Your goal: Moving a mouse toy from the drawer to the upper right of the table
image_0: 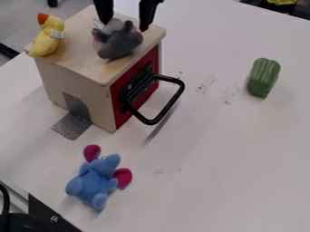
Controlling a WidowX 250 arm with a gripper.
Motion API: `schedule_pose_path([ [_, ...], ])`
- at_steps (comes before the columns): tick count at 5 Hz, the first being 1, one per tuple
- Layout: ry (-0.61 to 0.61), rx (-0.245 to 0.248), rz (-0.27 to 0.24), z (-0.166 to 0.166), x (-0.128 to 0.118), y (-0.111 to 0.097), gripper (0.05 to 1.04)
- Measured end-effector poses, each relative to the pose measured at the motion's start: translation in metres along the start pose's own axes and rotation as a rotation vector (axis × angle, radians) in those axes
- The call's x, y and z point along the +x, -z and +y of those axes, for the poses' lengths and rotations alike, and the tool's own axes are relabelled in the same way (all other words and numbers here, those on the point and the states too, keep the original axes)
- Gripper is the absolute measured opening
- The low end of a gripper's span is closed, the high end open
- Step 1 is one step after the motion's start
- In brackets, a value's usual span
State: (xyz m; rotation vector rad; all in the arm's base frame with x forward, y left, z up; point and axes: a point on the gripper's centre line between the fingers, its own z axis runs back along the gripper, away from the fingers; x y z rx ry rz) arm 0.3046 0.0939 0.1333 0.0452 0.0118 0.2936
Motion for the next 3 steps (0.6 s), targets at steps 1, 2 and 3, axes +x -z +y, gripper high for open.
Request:
schedule_pose_path([
  [1,-0.017,0.012,0.043,0.004,-0.002,0.017,1.0],
  [2,-0.026,0.025,0.067,0.005,-0.006,0.029,0.956],
  [3,-0.028,0.021,0.055,0.005,-0.008,0.031,0.723],
])
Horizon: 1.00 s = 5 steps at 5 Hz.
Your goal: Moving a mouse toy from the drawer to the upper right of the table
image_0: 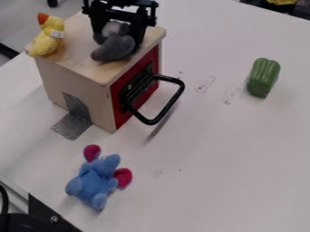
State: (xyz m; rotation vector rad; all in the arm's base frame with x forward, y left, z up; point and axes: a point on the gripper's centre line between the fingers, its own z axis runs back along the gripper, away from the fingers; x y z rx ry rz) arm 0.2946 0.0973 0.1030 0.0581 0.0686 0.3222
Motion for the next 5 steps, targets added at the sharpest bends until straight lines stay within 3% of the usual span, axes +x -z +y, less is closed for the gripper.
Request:
schedule_pose_path([
  [1,-0.004,-0.008,-0.012,0.0,-0.007,-0.003,0.541],
  [2,0.0,-0.05,-0.025,-0.012,-0.005,-0.009,0.483],
  [3,0.049,-0.093,-0.111,-0.042,0.019,-0.037,0.479],
  [5,0.131,-0.072,-0.142,-0.082,0.074,-0.031,0.478],
])
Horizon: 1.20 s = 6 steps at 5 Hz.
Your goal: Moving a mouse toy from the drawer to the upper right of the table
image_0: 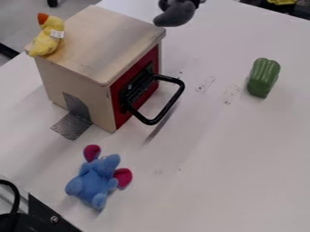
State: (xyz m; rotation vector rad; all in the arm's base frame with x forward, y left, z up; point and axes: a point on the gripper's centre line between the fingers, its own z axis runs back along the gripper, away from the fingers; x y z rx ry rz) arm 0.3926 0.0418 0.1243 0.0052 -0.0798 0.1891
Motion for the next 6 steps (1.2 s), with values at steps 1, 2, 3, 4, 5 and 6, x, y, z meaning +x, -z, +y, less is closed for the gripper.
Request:
schedule_pose_path([
  [1,0.039,0.017,-0.008,-0.012,0.022,0.018,0.478],
  [2,0.055,0.026,0.003,-0.021,0.041,0.038,0.478],
  [3,0.082,0.033,-0.005,-0.034,0.058,0.056,0.478],
  [4,0.102,0.014,-0.002,-0.043,0.068,0.068,0.478],
  [5,0.104,0.009,-0.002,-0.046,0.072,0.075,0.552],
  [6,0.101,0.0,-0.001,-0.048,0.075,0.075,0.861],
])
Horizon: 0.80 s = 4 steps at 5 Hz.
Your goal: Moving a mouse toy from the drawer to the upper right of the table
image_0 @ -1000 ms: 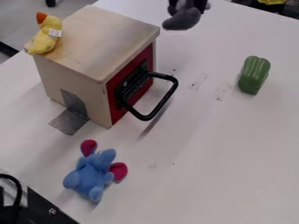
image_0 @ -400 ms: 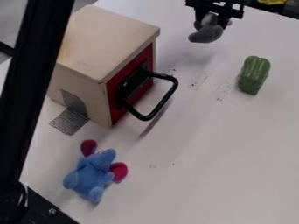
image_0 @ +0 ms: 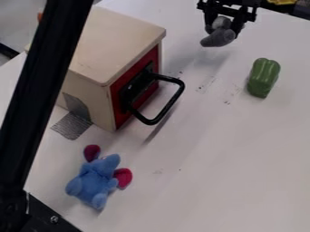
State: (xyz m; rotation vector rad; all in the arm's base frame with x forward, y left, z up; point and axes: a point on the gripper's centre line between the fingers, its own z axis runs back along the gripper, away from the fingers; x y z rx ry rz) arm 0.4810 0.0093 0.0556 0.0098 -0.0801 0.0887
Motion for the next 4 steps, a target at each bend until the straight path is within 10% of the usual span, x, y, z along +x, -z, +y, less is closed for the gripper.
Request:
schedule_pose_path([
  [2,0.002,0.004,-0.002,-0.008,-0.003,-0.009,1.005],
  [4,0.016,-0.032,-0.094,-0.014,-0.012,-0.073,1.0],
])
